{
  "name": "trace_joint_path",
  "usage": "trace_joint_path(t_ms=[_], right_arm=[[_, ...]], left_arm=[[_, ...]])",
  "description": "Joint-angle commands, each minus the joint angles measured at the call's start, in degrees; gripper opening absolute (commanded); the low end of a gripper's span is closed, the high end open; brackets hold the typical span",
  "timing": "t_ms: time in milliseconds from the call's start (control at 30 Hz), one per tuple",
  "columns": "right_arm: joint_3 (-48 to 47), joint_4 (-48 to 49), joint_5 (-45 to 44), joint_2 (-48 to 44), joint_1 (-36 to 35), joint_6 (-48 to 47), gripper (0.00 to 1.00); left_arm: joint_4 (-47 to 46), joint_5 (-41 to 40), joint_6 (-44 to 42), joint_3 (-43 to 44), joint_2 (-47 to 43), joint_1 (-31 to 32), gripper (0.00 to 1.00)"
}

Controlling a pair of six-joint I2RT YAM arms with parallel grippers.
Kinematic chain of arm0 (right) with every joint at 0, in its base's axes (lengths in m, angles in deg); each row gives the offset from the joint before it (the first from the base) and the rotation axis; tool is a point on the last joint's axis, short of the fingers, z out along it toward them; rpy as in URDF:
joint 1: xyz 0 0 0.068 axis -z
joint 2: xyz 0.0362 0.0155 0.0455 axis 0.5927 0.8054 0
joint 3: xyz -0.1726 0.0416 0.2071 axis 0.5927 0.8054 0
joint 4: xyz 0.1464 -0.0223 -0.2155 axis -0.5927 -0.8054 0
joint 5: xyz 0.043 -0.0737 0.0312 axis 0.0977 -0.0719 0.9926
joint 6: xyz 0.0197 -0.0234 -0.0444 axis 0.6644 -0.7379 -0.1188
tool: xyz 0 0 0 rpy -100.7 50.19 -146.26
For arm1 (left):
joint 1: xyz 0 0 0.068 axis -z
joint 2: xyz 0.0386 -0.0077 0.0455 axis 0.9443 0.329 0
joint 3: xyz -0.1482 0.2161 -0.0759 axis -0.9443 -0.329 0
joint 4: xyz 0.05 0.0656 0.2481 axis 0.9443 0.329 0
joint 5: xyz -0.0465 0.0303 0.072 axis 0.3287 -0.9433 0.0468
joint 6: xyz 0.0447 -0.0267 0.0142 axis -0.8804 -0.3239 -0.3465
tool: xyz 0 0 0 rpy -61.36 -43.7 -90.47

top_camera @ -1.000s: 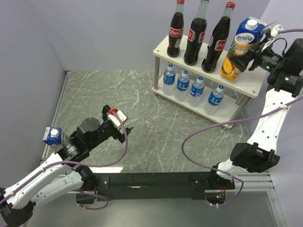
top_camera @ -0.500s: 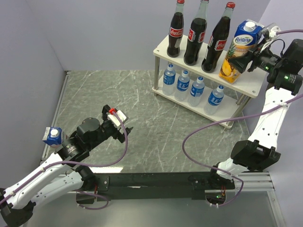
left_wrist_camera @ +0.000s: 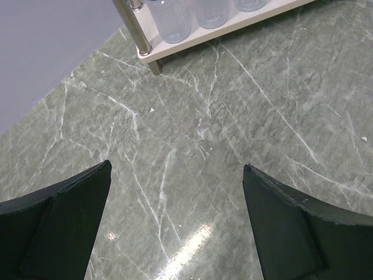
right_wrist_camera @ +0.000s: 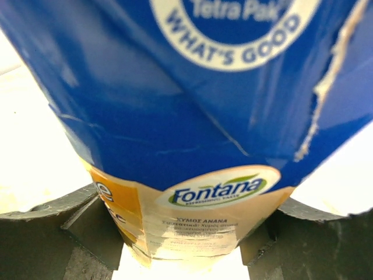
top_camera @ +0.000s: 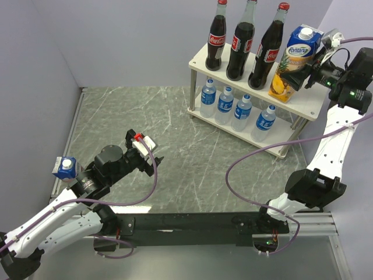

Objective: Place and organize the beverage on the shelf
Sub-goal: Place the drink on the shelf.

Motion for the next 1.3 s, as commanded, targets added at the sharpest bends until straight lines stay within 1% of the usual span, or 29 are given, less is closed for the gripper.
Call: trace_joint_path(t_ms=[0, 133, 233, 300, 433, 600, 633, 900, 1000, 1033, 1133, 1267], right_arm=[[-2.1, 3.9, 1.5, 1.1, -0.1, -3.6, 0.68], [-2.7, 1.0, 1.7, 2.0, -0.1, -7.0, 0.70], [-4.1, -3.6, 1.1, 2.9, -0.1, -10.2, 0.71], [-4.8, -5.0, 0.9, 3.5, -0.1, -11.4, 0.72], [-5.3, -6.6, 0.3, 3.8, -0.1, -12.8, 0.79], [-5.3, -6.1, 0.0, 3.5, 0.0, -12.3, 0.85], [-5.2, -5.7, 0.0, 3.4, -0.1, -11.9, 0.88], [-2.6, -0.3, 0.2, 1.1, 0.3, -8.5, 0.91], [-1.0, 4.9, 1.0, 0.1, 1.2, -2.6, 0.92], [0.4, 8.7, 1.4, -0.1, 1.8, -1.0, 0.92], [1.7, 13.0, 2.1, -0.8, 2.8, 2.9, 0.92], [0.8, 12.2, 3.9, -0.3, 3.8, 2.8, 0.93]], left_arm=[[-2.9, 0.8, -0.2, -0.4, -0.1, -0.3, 1.00], [-2.9, 0.9, -0.3, -0.3, 0.1, -0.4, 0.99], [-2.8, 1.0, -0.3, -0.4, 0.1, -0.4, 1.00], [-2.9, 1.1, -0.3, -0.3, 0.1, -0.4, 1.00], [-2.9, 1.2, -0.2, -0.3, 0.1, -0.6, 0.99], [-2.9, 1.3, -0.2, -0.3, 0.2, -0.6, 0.99], [-2.9, 1.4, -0.1, -0.3, 0.2, -0.6, 1.00], [-2.9, 1.5, -0.1, -0.3, 0.1, -0.7, 0.99], [-2.9, 1.5, 0.0, -0.2, 0.0, -0.8, 0.99], [-2.9, 1.6, -0.1, -0.2, 0.1, -0.7, 0.99], [-2.9, 1.7, -0.1, -0.1, 0.0, -0.8, 1.00], [-2.9, 1.8, 0.0, -0.1, 0.0, -0.8, 1.00]])
